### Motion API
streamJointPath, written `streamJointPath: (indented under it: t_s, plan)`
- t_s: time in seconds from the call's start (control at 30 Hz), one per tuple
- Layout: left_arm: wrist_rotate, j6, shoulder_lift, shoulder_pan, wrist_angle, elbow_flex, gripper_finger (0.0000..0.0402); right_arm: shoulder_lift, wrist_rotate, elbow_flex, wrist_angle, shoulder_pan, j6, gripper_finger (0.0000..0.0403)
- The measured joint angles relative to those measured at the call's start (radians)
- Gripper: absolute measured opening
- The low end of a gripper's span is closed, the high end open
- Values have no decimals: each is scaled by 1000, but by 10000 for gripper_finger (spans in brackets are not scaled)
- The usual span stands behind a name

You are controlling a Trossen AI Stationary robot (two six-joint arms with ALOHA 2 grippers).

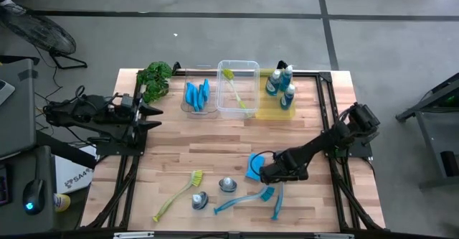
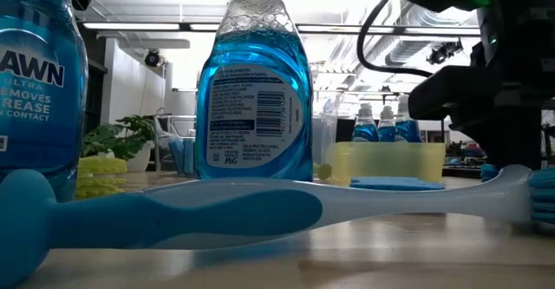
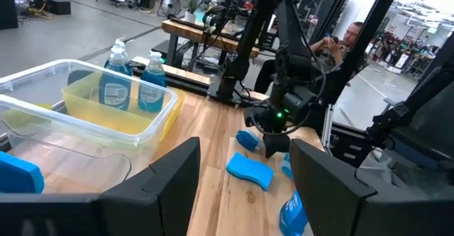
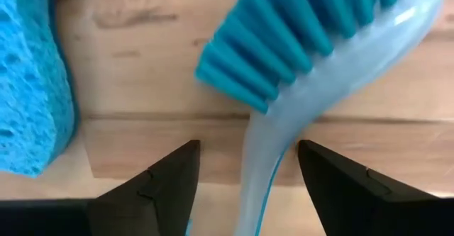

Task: Pick & Place Kitchen Sink Supplies
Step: Put the right blue dishwashing brush into the white bin

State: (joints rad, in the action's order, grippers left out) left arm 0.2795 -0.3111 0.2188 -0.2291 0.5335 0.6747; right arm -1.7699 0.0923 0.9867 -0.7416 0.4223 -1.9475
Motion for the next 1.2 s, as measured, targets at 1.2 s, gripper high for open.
streamJointPath:
  t_s: [1.2]
  plan:
    - [10,-8,0,0,0,0,214,260,-269,102,-234,-56,127,74]
